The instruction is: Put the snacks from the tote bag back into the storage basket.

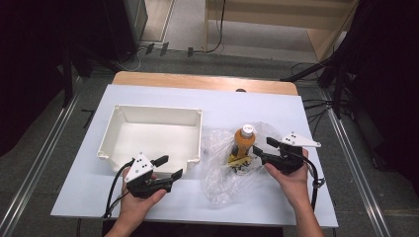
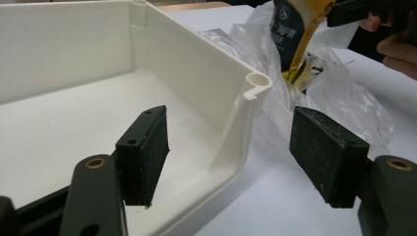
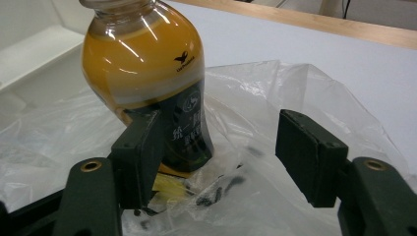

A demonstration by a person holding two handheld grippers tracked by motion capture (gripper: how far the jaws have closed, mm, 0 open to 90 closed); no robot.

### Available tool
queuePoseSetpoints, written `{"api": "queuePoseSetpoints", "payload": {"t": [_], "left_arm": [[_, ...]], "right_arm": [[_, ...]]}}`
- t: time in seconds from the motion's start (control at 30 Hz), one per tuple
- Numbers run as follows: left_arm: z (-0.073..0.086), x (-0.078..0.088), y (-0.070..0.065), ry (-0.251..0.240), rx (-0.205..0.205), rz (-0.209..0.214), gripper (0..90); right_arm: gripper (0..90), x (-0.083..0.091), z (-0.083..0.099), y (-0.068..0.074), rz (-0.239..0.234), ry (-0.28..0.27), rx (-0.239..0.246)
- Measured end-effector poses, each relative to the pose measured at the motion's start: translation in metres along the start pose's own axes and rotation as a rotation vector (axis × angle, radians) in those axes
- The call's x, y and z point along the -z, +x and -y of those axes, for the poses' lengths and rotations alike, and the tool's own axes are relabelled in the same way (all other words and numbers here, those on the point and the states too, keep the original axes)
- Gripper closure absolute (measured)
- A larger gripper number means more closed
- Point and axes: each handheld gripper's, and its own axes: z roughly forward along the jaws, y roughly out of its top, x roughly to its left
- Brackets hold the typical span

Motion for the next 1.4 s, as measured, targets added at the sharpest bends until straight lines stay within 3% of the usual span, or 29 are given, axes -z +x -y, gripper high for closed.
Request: {"api": "queuePoseSetpoints", "payload": {"t": [0.17, 0.57, 0.9, 1.17, 1.4], "left_arm": [[-0.001, 0.009, 0.009, -0.014, 0.009, -0.054, 20.6], [0.007, 0.044, 0.037, -0.006, 0.013, -0.142, 15.5], [0.012, 0.061, 0.051, -0.014, 0.037, -0.177, 9.0], [0.012, 0.064, 0.058, -0.025, 0.075, -0.198, 3.4], [0.016, 0.065, 0.062, -0.014, 0.082, -0.202, 3.5]], "right_arm": [[32.2, 0.0, 0.0, 0.002, -0.02, 0.008, 0.005], [29.7, -0.006, -0.004, 0.013, -0.045, 0.034, 0.042], [29.5, -0.012, -0.018, 0.023, -0.075, 0.041, 0.06], [29.1, -0.026, -0.025, 0.027, -0.086, 0.06, 0.048], [28.6, -0.034, -0.032, 0.028, -0.085, 0.085, 0.029]]}}
